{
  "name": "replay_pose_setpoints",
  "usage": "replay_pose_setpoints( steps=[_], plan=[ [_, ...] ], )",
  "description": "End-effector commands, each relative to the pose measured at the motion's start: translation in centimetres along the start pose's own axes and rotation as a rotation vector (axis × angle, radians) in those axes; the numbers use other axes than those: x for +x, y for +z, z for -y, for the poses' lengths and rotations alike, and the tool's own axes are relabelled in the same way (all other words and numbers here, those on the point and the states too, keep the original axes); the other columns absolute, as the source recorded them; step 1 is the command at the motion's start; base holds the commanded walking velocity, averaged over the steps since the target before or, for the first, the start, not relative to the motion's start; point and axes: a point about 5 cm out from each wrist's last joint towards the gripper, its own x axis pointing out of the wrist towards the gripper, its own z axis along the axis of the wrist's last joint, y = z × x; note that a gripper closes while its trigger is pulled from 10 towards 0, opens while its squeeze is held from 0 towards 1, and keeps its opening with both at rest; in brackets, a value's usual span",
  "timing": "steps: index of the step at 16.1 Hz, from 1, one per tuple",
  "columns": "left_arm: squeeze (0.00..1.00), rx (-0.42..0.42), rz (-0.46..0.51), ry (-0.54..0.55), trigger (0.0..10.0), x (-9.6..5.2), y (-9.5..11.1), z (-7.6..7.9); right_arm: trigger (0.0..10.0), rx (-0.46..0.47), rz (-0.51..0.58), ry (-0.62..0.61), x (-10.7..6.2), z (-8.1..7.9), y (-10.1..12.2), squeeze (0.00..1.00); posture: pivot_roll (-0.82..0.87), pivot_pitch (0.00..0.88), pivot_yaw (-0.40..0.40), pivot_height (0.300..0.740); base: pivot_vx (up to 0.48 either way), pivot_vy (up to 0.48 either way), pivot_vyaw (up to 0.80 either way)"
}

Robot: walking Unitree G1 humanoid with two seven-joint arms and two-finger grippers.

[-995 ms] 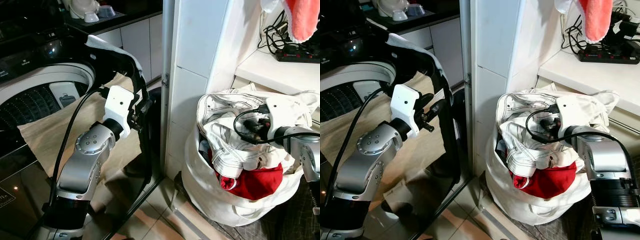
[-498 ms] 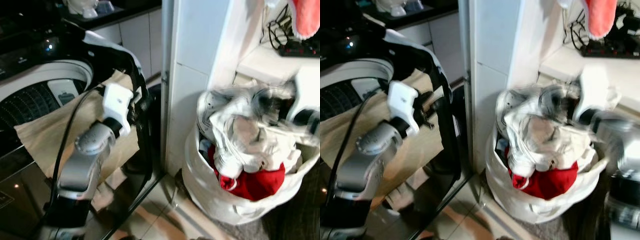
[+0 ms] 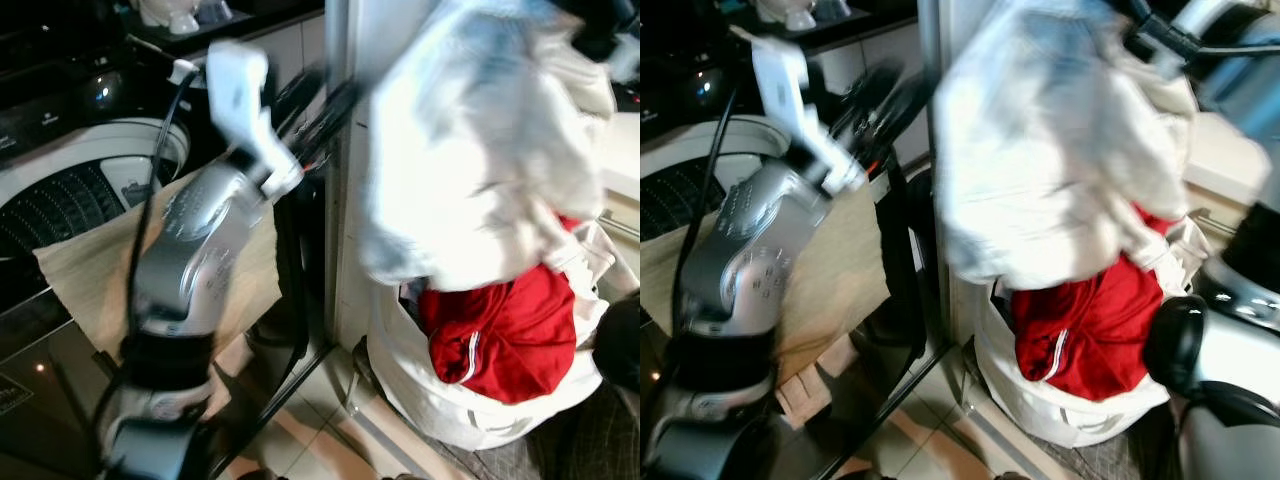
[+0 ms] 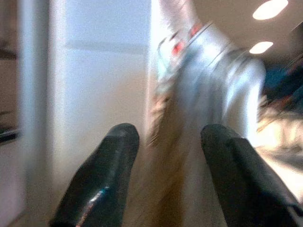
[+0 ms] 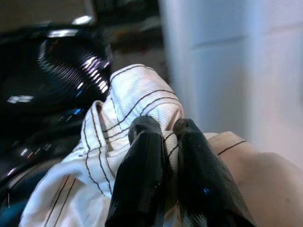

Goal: Clothes washing

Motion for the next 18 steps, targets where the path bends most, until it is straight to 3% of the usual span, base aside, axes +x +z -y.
replay_pose_setpoints(
  steps=[1,4,7,10,11,14,15,16,18],
  plan=[
    [1.0,-0.054,0.01,-0.005,10.0,0.0,0.3,0.1,0.0,0.002,-0.012,0.052,0.5,-0.8,-0.2,0.0,-0.06,0.0,0.02,0.74,0.0,0.0,0.0],
    [1.0,-0.099,0.02,0.0,10.0,-0.2,0.1,0.2,0.0,0.025,-0.051,0.091,1.4,-1.8,-1.7,0.0,-0.05,0.0,0.01,0.74,0.0,0.0,0.0],
    [1.0,-0.213,0.042,-0.05,10.0,-0.4,0.5,0.7,0.0,0.056,-0.061,0.112,1.6,-2.1,-2.2,0.0,-0.05,0.0,0.013,0.74,0.0,0.0,0.0],
    [1.0,-0.111,-0.08,-0.098,10.0,-0.6,-0.9,1.2,0.0,0.075,-0.055,0.119,1.5,-2.3,-2.3,0.0,-0.05,0.0,0.021,0.74,0.0,0.0,0.0],
    [1.0,-0.05,-0.135,-0.07,10.0,-0.6,-1.7,0.8,0.0,0.101,-0.04,0.144,1.3,-2.7,-2.1,0.0,-0.06,0.0,0.024,0.74,0.0,0.0,0.0],
    [1.0,-0.006,-0.179,-0.007,10.0,-0.3,-2.2,0.1,0.0,0.151,-0.038,0.231,1.2,-4.0,-2.3,0.0,-0.06,0.0,0.026,0.74,0.0,0.0,0.0],
    [0.2,0.017,-0.181,0.022,10.0,-0.1,-2.3,-0.2,0.0,0.171,-0.042,0.279,1.2,-4.7,-2.5,0.0,-0.06,0.0,0.027,0.74,0.0,0.0,0.0],
    [0.0,0.025,-0.179,0.032,10.0,0.0,-2.4,-0.4,0.0,0.189,-0.042,0.307,1.1,-5.1,-2.7,0.0,-0.06,0.0,0.028,0.74,0.0,0.0,0.0],
    [0.0,0.017,-0.174,0.007,10.0,0.1,-2.4,-0.1,0.0,0.206,-0.045,0.329,1.1,-5.5,-2.9,0.0,-0.05,0.0,0.027,0.74,0.0,0.0,0.0]
  ],
)
